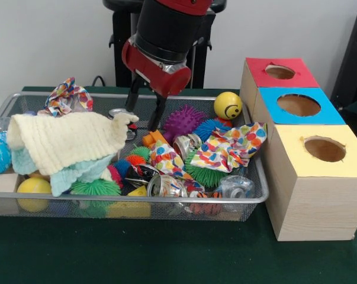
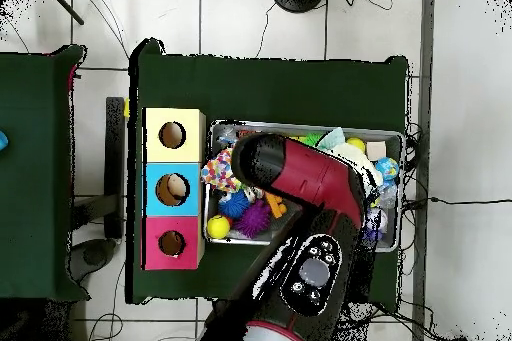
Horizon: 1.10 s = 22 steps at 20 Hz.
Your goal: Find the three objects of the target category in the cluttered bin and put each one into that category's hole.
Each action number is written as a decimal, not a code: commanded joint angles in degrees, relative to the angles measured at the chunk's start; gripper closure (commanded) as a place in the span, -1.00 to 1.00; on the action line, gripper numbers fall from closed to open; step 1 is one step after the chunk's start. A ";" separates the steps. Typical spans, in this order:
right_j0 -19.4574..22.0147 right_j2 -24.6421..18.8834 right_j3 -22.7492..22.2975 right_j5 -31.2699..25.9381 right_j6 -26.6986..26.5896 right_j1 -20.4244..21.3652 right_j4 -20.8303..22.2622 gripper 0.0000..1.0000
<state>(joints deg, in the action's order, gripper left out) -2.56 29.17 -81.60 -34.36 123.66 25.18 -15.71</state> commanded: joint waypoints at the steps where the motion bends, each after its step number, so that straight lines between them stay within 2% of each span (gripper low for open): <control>1: 1.26 -6.73 4.51 -6.46 9.56 -0.70 -3.03 -1.00; 2: 0.65 -5.99 4.59 -9.37 10.15 0.50 -3.17 -1.00; 4: -0.38 -4.37 5.89 -10.99 11.05 0.69 -2.99 -1.00; 6: -0.87 -4.60 8.77 -10.38 12.30 -2.47 -3.37 -1.00; 9: -1.69 -6.08 13.49 -6.18 15.97 -9.10 -5.80 -1.00; 13: -2.74 -7.41 17.56 -7.69 18.61 -13.99 -8.82 -1.00; 17: -3.74 -8.30 13.94 -4.81 16.66 -13.65 -9.70 -1.00; 19: -4.46 -7.43 12.13 -4.07 16.08 -13.81 -9.53 -1.00; 22: -4.00 -9.69 7.82 0.76 13.37 -13.48 -10.19 -1.00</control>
<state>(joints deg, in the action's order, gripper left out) -6.91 28.48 -68.42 -36.70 125.05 15.03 -23.76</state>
